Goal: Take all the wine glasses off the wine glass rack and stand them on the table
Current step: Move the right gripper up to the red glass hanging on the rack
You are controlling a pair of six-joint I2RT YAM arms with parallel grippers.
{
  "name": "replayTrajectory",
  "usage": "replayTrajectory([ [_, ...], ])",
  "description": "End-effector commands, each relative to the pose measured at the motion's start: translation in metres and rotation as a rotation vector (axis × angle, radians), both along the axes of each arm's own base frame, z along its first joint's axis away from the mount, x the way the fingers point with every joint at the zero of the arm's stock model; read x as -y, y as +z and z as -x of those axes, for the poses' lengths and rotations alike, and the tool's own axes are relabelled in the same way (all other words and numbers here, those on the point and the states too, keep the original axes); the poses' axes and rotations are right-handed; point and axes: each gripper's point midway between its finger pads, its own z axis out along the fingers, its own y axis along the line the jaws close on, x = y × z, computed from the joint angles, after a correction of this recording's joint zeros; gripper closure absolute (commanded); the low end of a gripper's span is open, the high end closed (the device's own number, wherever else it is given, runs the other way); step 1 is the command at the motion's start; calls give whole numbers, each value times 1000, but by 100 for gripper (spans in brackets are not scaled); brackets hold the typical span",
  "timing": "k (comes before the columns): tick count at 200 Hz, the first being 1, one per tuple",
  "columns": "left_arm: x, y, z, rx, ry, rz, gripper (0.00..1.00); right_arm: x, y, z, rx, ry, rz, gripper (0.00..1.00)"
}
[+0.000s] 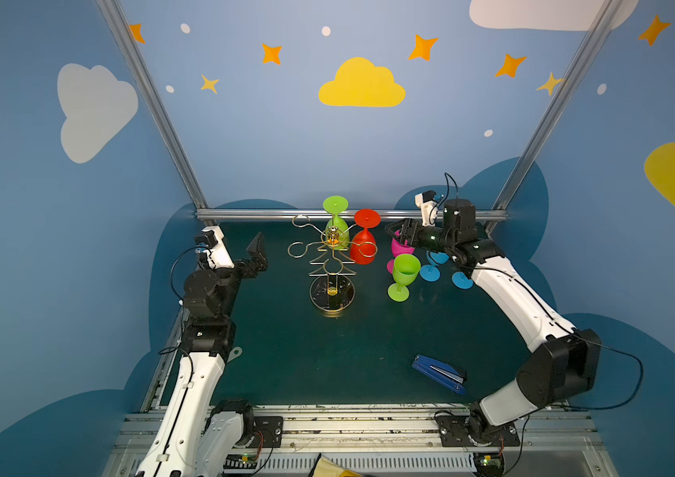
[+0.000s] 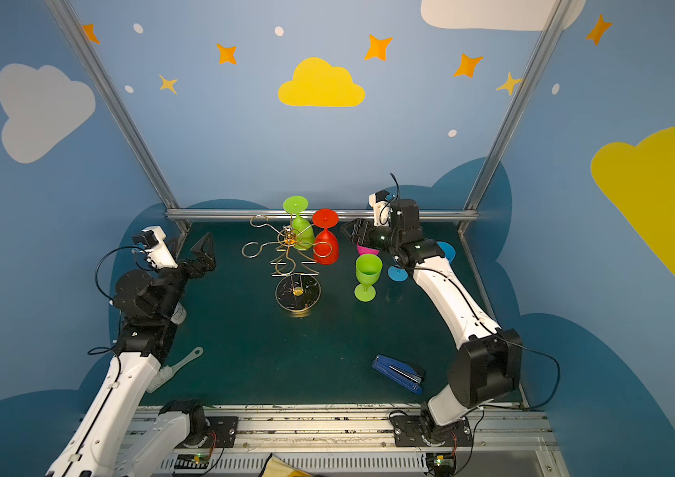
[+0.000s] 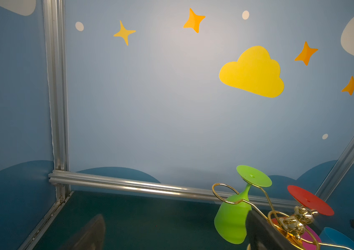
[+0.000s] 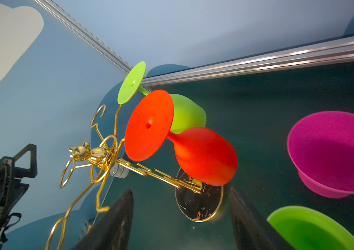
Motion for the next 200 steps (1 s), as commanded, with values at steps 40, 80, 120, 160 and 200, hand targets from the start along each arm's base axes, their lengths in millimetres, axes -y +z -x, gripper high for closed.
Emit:
replayTrajectory([
  [40, -4, 2, 3, 16, 16, 12, 0, -33, 21, -28, -11, 80, -145, 33],
  [80, -4, 2, 3, 17, 17, 16, 0, -45, 14, -42, -41, 88, -150, 36],
  [120, -4, 2, 3, 17, 16, 16, 0, -54, 4, -46, -68, 99, -145, 50],
  [160, -5, 2, 3, 17, 18, 18, 0, -53, 1, -46, -76, 94, -141, 75],
  [200, -5, 1, 2, 13, 18, 21, 0, -51, 9, -44, -63, 94, -150, 85],
])
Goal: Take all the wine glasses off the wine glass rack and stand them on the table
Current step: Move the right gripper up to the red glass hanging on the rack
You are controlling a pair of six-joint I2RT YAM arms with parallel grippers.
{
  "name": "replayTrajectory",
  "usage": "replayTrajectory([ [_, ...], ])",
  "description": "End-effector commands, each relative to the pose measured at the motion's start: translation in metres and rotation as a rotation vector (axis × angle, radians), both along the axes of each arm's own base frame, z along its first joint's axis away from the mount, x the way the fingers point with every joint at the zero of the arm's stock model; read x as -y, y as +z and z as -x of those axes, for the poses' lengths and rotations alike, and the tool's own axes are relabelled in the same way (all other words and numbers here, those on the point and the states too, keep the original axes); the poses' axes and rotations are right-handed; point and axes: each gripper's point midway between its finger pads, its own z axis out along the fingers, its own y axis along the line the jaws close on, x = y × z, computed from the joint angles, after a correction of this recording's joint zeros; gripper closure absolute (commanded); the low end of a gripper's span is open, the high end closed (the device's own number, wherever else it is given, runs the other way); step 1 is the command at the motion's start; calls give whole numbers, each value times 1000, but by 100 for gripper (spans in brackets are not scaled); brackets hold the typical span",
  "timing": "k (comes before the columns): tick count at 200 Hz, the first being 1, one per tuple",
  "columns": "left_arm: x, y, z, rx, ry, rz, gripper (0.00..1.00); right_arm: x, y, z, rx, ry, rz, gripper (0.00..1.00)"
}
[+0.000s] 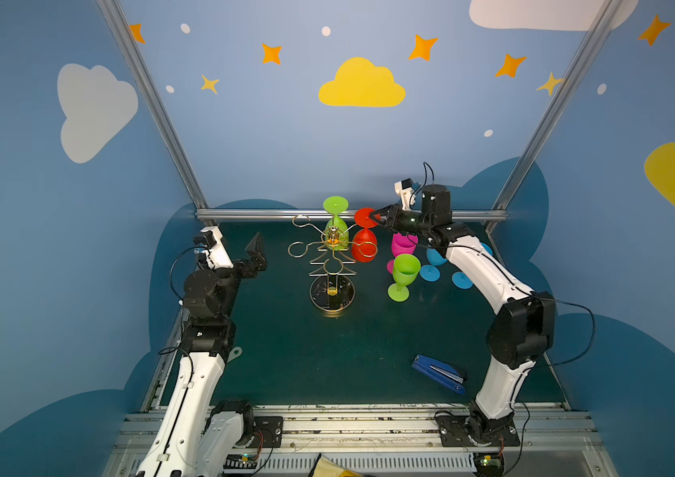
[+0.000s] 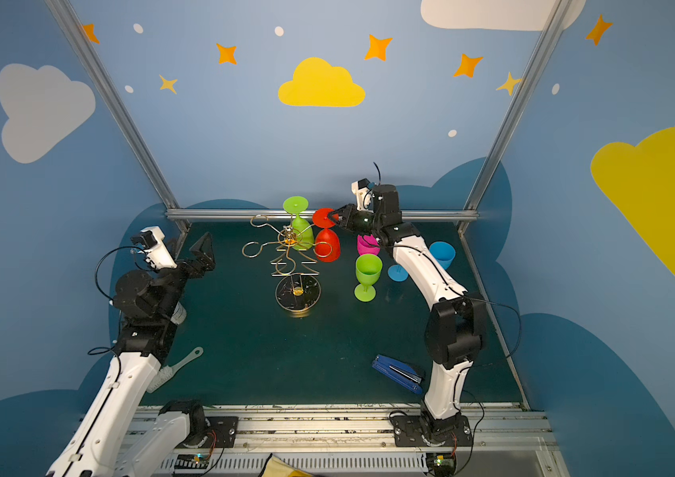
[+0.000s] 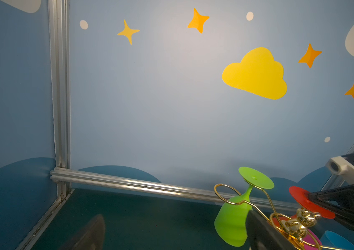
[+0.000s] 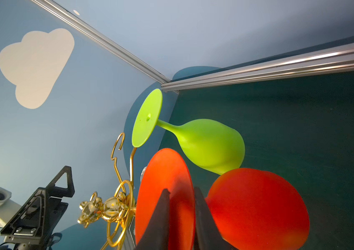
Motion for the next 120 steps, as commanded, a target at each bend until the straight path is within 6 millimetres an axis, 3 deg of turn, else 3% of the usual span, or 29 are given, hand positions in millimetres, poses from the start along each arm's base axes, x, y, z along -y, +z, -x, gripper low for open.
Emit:
replayTrajectory([
  [1, -3, 2, 2, 16, 9, 6, 0, 2, 5, 2, 7, -1, 6, 85],
  [65, -3, 2, 3, 19, 8, 7, 0, 1, 18, 5, 14, 15, -35, 100],
  [120, -3, 3, 3, 21, 8, 7, 0, -7, 41, 17, 30, 77, -127, 100],
])
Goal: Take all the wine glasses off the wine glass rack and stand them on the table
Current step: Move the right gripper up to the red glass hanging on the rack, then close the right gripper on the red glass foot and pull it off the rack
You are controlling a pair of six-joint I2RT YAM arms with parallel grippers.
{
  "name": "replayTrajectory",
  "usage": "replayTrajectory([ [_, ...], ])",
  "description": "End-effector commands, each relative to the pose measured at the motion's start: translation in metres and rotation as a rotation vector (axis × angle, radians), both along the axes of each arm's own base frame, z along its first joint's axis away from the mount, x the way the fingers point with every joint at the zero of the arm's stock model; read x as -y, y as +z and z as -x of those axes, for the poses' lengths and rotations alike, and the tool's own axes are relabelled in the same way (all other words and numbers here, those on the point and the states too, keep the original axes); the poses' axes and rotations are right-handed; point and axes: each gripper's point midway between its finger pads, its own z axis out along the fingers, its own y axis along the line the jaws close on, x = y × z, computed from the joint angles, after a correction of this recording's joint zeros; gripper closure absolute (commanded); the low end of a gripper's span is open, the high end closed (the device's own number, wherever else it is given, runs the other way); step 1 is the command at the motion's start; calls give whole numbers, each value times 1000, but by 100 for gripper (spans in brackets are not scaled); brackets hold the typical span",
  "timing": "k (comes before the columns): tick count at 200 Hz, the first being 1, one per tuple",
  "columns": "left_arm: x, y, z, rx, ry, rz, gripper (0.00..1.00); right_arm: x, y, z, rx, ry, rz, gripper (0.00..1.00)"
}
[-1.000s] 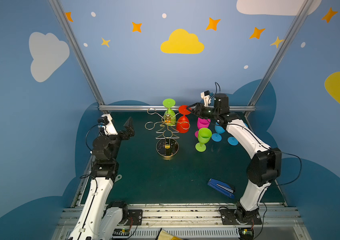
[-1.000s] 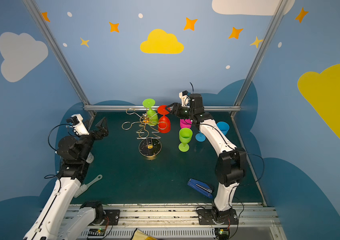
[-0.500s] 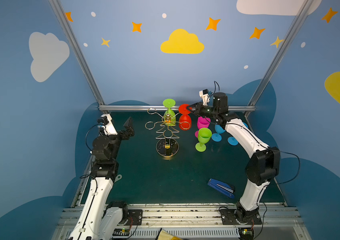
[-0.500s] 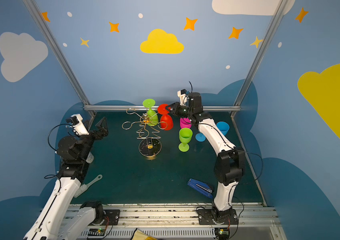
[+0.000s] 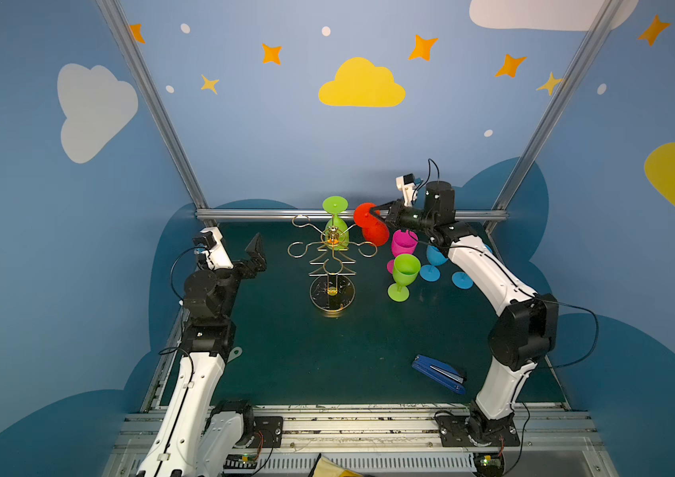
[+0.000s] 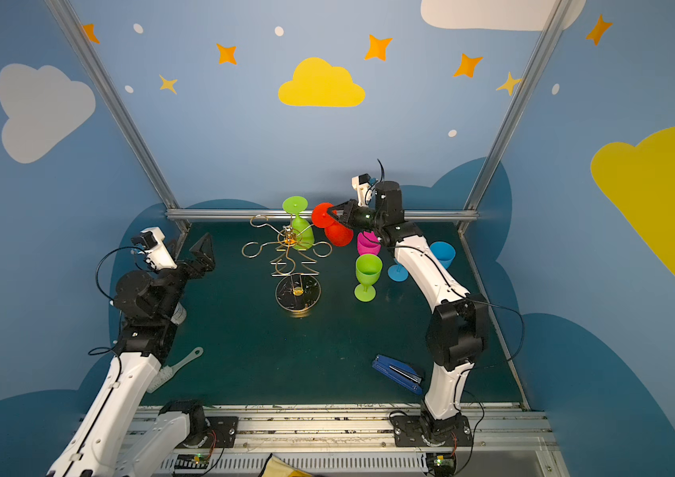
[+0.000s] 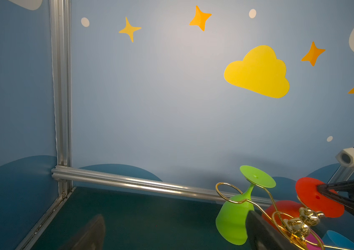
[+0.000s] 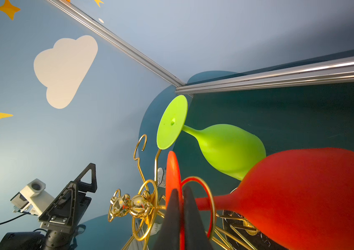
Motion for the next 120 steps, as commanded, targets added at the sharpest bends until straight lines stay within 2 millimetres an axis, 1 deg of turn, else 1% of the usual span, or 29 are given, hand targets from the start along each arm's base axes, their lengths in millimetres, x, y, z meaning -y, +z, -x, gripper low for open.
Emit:
replayTrajectory([
  [1, -1, 6, 4, 27, 5, 6, 0, -2, 17, 10, 22, 37, -49, 100],
  [37, -1, 6, 4, 27, 4, 7, 0, -6, 27, 21, 30, 65, -66, 100],
  [61, -1, 6, 4, 28, 4, 9, 0, -10, 26, 27, 30, 78, -64, 100],
  [120, -1, 7, 5, 32, 4, 10, 0, -25, 23, 42, 25, 127, -53, 100],
])
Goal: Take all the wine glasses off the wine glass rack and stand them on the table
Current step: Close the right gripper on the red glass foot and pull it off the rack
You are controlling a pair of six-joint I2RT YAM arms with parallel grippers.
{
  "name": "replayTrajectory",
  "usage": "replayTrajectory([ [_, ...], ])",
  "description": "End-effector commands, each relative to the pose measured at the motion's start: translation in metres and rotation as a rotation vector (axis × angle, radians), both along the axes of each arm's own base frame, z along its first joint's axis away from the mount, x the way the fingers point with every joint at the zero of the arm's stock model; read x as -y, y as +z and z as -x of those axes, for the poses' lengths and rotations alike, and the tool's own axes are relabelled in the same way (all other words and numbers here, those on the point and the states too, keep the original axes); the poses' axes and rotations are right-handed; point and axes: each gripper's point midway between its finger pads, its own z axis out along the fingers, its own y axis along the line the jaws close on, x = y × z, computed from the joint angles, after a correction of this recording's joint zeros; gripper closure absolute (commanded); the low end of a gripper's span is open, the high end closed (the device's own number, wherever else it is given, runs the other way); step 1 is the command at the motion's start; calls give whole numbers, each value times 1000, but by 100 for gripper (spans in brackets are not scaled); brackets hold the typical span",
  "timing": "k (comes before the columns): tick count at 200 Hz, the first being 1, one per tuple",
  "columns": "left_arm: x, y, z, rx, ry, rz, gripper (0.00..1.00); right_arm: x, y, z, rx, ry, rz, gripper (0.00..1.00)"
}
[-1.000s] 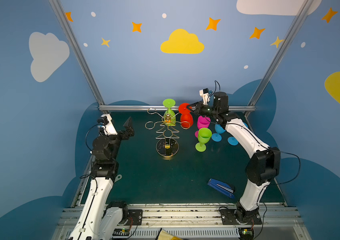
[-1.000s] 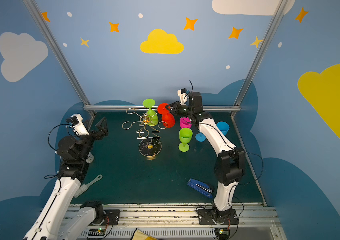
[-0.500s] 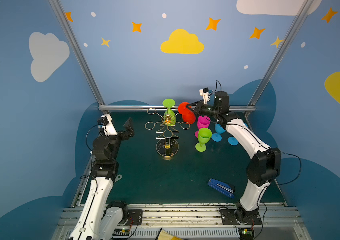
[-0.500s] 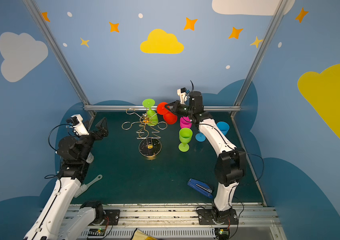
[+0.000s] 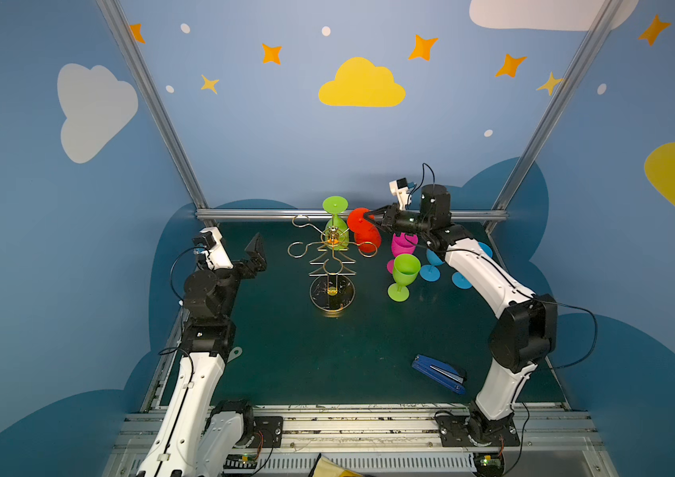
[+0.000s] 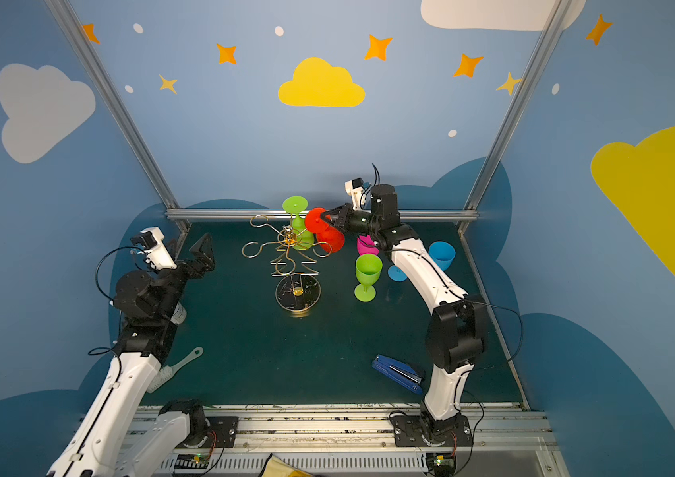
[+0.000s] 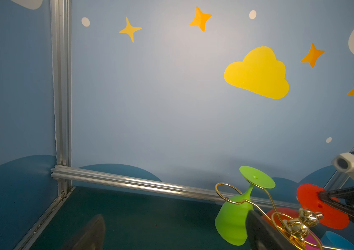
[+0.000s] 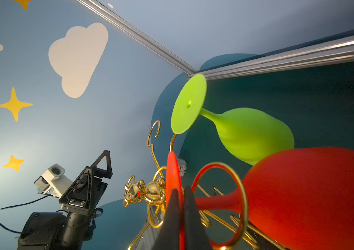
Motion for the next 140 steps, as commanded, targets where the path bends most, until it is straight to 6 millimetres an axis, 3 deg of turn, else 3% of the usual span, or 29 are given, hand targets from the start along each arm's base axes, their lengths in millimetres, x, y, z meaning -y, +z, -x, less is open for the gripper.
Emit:
replayTrajectory([
  [1, -1, 7, 5, 31, 5, 3, 0, -4, 25, 19, 61, 40, -23, 100],
  [40, -2, 7, 5, 31, 6, 4, 0, -7, 22, 30, 55, 48, -15, 100],
  [140, -2, 9, 7, 38, 8, 3, 0, 27, 27, 40, 80, -49, -3, 100],
])
